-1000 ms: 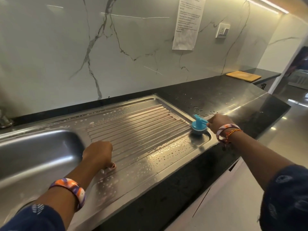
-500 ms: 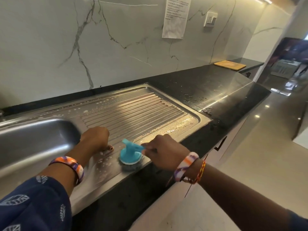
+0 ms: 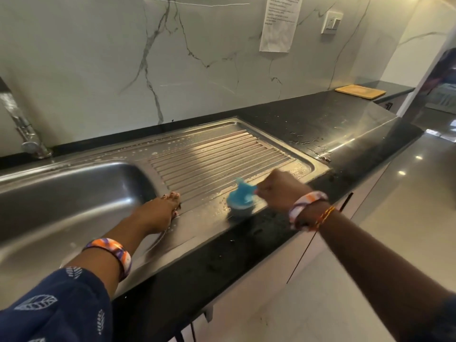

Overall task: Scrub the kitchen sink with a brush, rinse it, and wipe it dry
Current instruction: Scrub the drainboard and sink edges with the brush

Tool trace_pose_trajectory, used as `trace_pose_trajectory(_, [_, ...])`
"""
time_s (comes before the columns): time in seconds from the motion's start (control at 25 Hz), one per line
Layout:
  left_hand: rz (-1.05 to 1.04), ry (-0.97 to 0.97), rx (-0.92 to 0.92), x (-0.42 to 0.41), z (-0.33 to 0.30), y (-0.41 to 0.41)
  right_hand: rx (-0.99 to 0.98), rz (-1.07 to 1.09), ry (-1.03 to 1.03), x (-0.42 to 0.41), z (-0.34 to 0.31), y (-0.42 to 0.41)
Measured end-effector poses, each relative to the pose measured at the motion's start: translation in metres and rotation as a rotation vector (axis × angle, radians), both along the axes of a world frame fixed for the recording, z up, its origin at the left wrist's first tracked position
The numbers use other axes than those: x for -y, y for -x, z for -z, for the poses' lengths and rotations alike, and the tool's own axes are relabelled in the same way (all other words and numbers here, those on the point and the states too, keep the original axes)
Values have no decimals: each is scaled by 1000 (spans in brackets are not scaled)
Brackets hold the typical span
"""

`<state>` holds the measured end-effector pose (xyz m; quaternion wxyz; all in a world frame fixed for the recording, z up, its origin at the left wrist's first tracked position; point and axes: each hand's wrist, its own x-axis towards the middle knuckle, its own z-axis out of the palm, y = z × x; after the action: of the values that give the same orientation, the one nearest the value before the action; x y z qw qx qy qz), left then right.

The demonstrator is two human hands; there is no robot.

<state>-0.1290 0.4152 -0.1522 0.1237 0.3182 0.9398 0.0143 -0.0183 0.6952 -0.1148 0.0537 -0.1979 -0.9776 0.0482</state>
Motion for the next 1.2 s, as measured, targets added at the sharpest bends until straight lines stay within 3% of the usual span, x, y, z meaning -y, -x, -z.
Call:
trace_pose_trajectory(0.04, [5,11,11,-1,0,2,-5,-41,-98,-18,48,27])
trace_pose_trajectory(0.12, [25,36,34,-3,0,6,32,-152,153,-8,115,57])
trace_pose_trajectory(0.16, [27,49,38,-3,0,7,15,-161,202,8,111,51])
trace_pose_trajectory(0.28, [2,28,34,0,4,7,1,-161,177,81,-2,-14])
trace_pose_trajectory(0.44, [14,51,15,1,4,8,-65,255,1,-9,-37,-41])
trace_pose_trajectory(0.52, [3,63,15,-1,3,8,-74,307,67,-10,-30,-40])
trace_pose_trajectory(0.6, [-9,71,17,-2,2,7,-96,189,153,25,-29,-43])
trace_pose_trajectory(0.76, [-4,93,47,-1,-2,8,-27,-283,322,132,-21,-47])
trace_pose_trajectory(0.84, [6,92,54,-1,-5,4,-5,-366,318,147,-18,-45])
trace_pose_trajectory(0.92, [-11,79,42,-1,-5,0,-27,-254,272,120,-18,-37])
trace_pose_trajectory(1.12, [-3,75,-15,-2,0,1,-88,325,92,-12,-36,-29])
trace_pose_trajectory(1.2, [-13,79,-25,-2,2,4,-102,370,69,-22,-36,-25])
